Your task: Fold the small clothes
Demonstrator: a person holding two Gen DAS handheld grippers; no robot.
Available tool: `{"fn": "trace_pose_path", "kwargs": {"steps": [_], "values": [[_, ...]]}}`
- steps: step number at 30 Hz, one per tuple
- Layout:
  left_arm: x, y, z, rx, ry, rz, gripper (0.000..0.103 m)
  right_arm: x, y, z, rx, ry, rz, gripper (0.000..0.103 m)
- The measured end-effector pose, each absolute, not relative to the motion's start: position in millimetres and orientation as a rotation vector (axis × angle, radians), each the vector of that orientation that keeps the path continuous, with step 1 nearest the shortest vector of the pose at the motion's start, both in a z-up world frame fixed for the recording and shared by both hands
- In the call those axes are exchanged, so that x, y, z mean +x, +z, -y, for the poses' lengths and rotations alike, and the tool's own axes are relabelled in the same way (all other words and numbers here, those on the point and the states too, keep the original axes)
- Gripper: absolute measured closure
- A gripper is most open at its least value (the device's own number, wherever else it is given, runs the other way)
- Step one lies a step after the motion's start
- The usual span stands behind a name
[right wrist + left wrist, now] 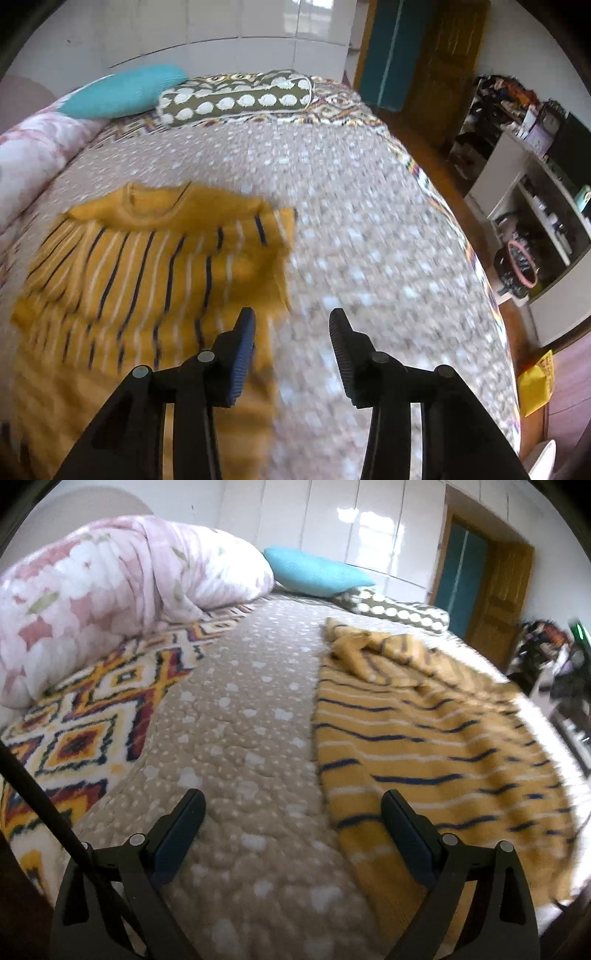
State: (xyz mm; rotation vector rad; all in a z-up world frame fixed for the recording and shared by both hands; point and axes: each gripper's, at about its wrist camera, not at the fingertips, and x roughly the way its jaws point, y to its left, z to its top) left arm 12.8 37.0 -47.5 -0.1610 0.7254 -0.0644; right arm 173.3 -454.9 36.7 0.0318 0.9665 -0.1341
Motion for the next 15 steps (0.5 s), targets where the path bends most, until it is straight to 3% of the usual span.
{"fn": "trace_pose_path", "kwargs": {"steps": [3, 10, 15], "values": [[7, -31, -52, -0.255, -0.098, -0.754, 0.008, 123, 32, 477, 0.147, 0.007, -1.021, 0.045], [30, -19, -74, -0.44, -0.199, -0.872, 0.008, 26, -40, 488, 0.372, 0.285, -1.083, 0.044], [60, -49, -48, -0.513, -0.307, -1.014, 0.025, -2, -59, 474, 0.487, 0.353, -0.963, 0.042]]}}
